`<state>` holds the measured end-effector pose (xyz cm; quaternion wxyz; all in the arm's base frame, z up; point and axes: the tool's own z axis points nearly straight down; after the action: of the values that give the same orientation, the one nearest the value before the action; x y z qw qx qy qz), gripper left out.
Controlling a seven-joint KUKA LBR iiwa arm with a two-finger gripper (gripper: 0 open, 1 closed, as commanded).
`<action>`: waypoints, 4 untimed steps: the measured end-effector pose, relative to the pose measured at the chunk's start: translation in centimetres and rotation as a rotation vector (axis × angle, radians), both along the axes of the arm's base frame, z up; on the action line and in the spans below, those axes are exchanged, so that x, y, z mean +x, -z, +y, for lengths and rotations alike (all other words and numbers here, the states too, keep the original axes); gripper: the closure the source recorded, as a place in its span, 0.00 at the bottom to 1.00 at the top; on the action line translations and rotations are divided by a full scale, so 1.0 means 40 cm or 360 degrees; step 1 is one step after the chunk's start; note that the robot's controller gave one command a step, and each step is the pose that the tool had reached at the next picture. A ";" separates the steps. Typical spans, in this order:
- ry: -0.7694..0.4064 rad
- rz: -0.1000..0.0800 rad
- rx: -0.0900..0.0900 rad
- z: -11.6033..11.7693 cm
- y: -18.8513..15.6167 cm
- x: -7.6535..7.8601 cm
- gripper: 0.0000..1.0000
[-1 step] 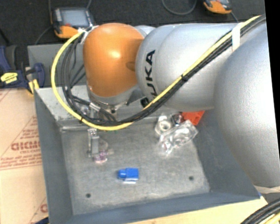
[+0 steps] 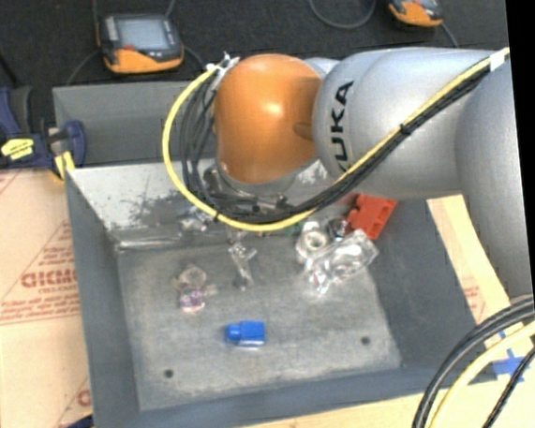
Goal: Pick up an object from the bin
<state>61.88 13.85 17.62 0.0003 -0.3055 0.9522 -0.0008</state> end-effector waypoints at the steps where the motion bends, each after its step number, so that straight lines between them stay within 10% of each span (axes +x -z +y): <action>1: 0.0217 0.0005 0.0002 -0.061 0.261 -0.088 0.00; 2: 0.0397 -0.0011 0.0011 0.043 0.259 0.010 0.00; 3: -0.0459 -0.0018 0.0006 0.125 -0.010 0.038 0.00; 4: -0.0816 0.0003 0.0002 0.083 0.158 0.085 0.00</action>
Offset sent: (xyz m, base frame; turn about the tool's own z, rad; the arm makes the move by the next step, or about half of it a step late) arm -0.0358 -0.0230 -0.1046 0.1344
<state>65.28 17.18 11.28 -0.0002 -0.5370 0.8436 0.0002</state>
